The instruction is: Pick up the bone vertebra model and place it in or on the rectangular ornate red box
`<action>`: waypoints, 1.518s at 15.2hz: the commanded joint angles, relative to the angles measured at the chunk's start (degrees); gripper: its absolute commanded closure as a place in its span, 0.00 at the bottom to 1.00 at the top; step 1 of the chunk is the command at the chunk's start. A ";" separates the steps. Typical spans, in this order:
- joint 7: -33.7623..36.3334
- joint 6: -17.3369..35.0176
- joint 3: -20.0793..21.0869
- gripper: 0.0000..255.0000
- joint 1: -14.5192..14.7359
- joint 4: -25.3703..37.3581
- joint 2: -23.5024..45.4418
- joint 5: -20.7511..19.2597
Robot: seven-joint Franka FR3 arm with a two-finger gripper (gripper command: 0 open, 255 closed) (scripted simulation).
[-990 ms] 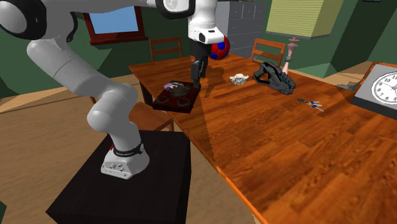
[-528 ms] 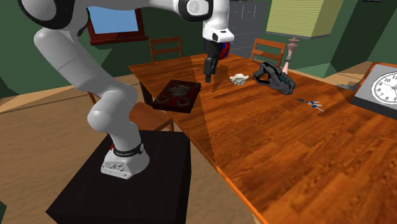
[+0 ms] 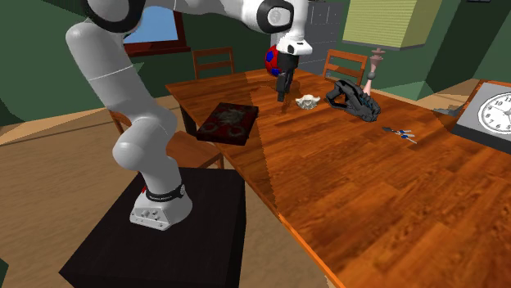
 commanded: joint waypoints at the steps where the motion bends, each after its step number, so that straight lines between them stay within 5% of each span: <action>1: 4.00 0.29 2.24 0.00 0.07 4.60 5.28 -2.24; 8: 17.45 -1.60 6.82 0.00 4.17 21.62 23.86 -12.81; 17: 27.52 -12.69 4.49 0.00 18.34 54.81 49.98 -25.48; 23: 27.97 -7.44 4.47 0.00 16.92 48.40 49.00 -25.22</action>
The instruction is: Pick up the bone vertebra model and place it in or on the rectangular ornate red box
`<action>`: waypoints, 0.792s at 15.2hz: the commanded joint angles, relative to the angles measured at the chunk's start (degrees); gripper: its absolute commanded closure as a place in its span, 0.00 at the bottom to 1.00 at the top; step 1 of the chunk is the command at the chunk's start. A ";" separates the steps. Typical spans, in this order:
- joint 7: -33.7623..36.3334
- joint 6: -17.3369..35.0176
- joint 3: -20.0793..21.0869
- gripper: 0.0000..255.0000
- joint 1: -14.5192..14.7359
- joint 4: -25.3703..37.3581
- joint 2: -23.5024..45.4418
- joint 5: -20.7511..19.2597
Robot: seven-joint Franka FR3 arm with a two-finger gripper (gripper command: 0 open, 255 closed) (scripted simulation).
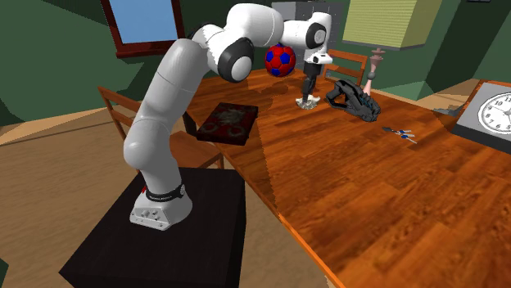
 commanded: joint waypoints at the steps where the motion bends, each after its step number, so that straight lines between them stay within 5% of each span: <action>1: 0.12 1.67 -0.03 0.00 -0.42 -1.84 -0.14 -0.01; 9: 0.16 2.13 -0.03 0.00 -0.53 -2.36 -0.18 -0.01; 10: 0.16 2.13 -0.03 1.00 -0.53 -2.36 -0.18 -0.01; 12: 0.16 2.13 -0.03 1.00 -0.53 -2.36 -0.18 -0.01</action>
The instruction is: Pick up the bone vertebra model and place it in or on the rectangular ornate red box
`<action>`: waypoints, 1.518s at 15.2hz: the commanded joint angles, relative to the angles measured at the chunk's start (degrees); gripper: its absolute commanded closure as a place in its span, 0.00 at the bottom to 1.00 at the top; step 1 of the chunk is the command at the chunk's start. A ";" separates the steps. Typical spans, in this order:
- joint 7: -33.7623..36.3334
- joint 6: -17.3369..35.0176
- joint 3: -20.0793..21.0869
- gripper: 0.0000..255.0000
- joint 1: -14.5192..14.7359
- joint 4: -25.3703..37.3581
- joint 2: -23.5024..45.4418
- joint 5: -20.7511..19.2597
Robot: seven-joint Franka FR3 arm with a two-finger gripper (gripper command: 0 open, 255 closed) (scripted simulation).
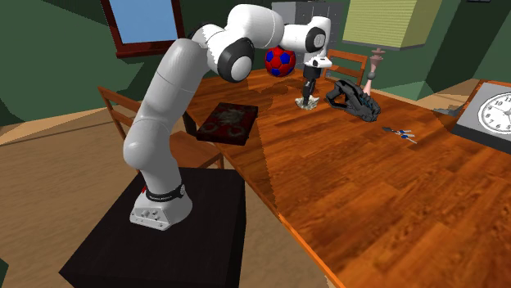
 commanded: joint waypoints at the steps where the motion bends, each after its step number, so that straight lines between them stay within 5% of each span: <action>1: 0.00 0.00 0.01 1.00 0.01 -0.01 0.01 0.01; 8: -0.08 -0.73 0.04 1.00 0.14 0.72 -0.02 0.05; 23: -1.39 -14.02 -0.26 1.00 3.95 17.01 2.40 -0.65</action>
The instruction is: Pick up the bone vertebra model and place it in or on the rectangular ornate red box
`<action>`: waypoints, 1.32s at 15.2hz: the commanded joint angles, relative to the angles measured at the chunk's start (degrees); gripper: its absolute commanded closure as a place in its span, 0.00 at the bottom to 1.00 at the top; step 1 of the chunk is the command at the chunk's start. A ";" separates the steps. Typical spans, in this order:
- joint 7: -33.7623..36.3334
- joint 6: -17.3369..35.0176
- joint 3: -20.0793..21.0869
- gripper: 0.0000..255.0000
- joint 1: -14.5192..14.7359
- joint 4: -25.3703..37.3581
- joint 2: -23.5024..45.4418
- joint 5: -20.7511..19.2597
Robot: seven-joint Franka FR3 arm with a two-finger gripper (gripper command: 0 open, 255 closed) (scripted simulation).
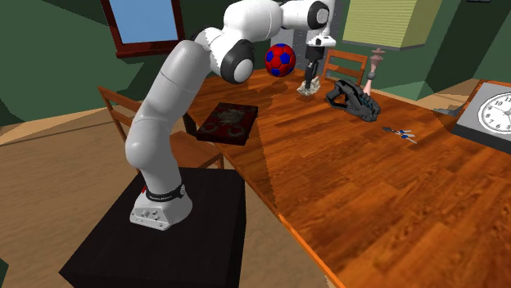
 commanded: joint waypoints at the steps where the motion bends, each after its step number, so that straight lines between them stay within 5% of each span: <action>1: -0.25 -2.10 -0.15 1.00 0.74 2.84 0.66 -0.25; 7: -1.52 -10.39 -1.33 1.00 5.06 16.66 5.49 -1.98; 8: -0.31 -5.62 0.38 1.00 0.83 4.79 -1.01 0.06; 11: 0.31 1.62 3.02 1.00 -6.24 -14.33 -12.92 4.75; 15: -1.46 7.10 4.33 1.00 -11.84 -30.92 -25.62 11.09; 20: -5.69 10.48 3.68 1.00 -15.11 -46.39 -40.32 19.12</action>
